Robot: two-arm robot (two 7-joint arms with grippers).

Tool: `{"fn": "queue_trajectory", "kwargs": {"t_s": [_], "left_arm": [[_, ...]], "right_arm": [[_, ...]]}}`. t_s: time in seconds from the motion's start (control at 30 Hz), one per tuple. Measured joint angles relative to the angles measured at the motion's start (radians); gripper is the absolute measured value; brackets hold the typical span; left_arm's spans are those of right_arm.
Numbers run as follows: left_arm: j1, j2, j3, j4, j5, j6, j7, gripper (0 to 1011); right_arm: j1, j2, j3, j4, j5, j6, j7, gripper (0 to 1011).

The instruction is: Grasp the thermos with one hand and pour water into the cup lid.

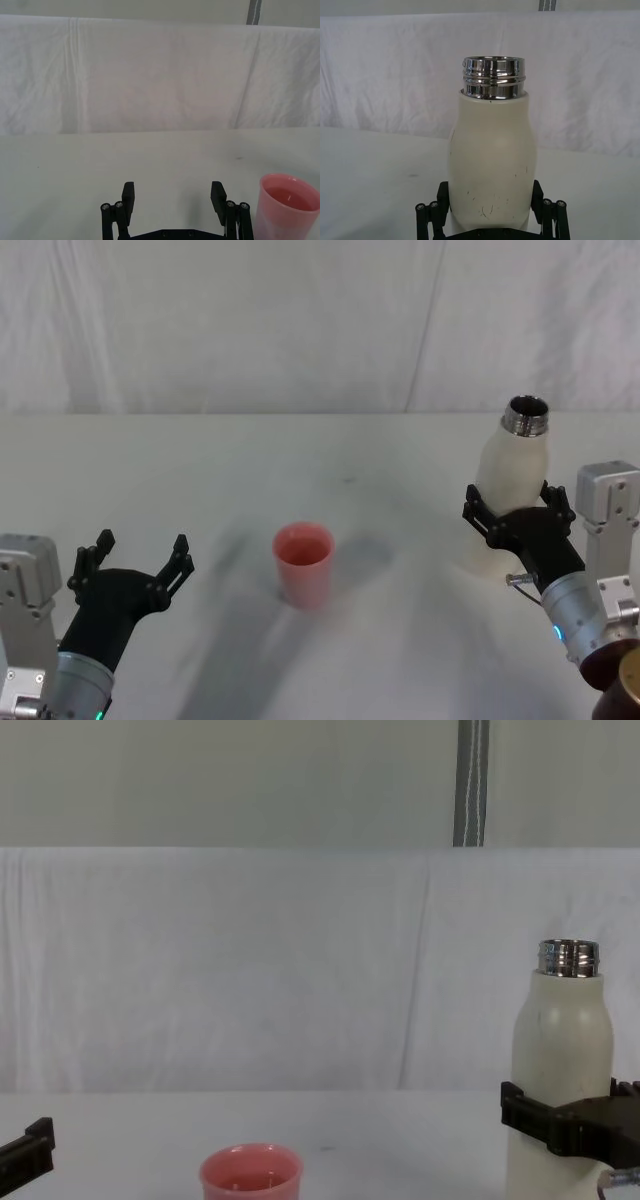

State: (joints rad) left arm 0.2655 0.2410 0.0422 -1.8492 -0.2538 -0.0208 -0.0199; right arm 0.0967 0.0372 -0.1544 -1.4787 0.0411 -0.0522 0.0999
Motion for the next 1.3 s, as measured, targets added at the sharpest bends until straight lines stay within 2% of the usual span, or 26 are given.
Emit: {"fn": "queue_trajectory", "kwargs": {"t_s": [0.4,0.53,0.87,1.03,1.3], "left_arm": [[0.0,0.0,0.0,0.0,0.0,0.0,0.0,1001],[0.0,0.0,0.0,0.0,0.0,0.0,0.0,1001],[0.0,0.0,0.0,0.0,0.0,0.0,0.0,1001],[0.0,0.0,0.0,0.0,0.0,0.0,0.0,1001],[0.0,0.0,0.0,0.0,0.0,0.0,0.0,1001]], "right_arm": [[0.004,-0.002,0.001,0.004,0.002,0.002,0.0,1000],[0.004,-0.002,0.001,0.003,0.002,0.002,0.0,951],[0.003,-0.001,0.001,0.003,0.002,0.001,0.0,951],[-0.007,0.016,-0.013,-0.044,-0.034,0.012,-0.003,951],[-0.007,0.028,-0.016,-0.097,-0.058,0.043,-0.006,951]]}}
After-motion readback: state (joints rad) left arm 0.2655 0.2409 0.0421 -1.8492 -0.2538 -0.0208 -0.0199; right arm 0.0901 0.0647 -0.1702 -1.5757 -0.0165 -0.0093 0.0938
